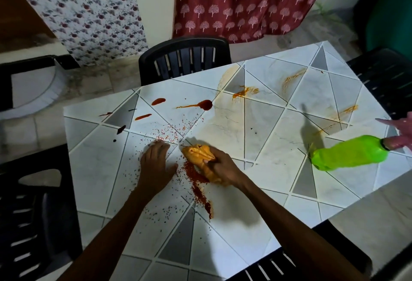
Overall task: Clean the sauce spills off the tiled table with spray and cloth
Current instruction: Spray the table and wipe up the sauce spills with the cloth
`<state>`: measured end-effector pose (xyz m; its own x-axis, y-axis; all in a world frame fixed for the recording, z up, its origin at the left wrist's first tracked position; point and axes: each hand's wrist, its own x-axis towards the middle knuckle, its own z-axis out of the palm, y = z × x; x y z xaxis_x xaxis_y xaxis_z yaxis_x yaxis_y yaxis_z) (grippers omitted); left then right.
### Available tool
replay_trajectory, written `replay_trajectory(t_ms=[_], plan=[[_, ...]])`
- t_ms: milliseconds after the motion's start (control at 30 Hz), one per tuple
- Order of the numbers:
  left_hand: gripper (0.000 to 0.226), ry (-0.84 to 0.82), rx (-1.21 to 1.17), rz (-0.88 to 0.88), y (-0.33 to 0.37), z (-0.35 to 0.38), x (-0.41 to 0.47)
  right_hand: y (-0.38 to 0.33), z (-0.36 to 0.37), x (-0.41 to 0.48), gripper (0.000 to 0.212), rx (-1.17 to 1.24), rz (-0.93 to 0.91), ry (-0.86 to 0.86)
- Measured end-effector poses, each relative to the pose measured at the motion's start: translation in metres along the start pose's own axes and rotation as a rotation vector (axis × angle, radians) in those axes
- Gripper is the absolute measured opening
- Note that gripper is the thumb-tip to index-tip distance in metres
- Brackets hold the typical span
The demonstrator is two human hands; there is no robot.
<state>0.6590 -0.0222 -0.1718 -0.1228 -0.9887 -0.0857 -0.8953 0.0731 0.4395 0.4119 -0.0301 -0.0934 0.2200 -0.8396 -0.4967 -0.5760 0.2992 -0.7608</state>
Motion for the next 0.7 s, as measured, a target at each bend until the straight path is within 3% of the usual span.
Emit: replay_trajectory(t_ms=[200, 367, 600, 700], plan=[[0.077, 0.014, -0.023, -0.014, 0.015, -0.006, 0.005, -0.018, -0.050, -0.004, 0.038, 0.086, -0.025, 0.252], [0.076, 0.044, 0.041, -0.027, 0.007, -0.006, 0.000, -0.030, -0.090, 0.050, 0.037, -0.073, -0.022, 0.435], [0.086, 0.013, 0.109, -0.102, -0.017, -0.007, -0.015, -0.061, -0.067, 0.105, 0.047, -0.243, -0.005, 0.257], [0.087, 0.025, 0.096, -0.121, -0.026, -0.010, -0.022, -0.072, -0.042, 0.108, 0.072, -0.318, -0.056, 0.164]])
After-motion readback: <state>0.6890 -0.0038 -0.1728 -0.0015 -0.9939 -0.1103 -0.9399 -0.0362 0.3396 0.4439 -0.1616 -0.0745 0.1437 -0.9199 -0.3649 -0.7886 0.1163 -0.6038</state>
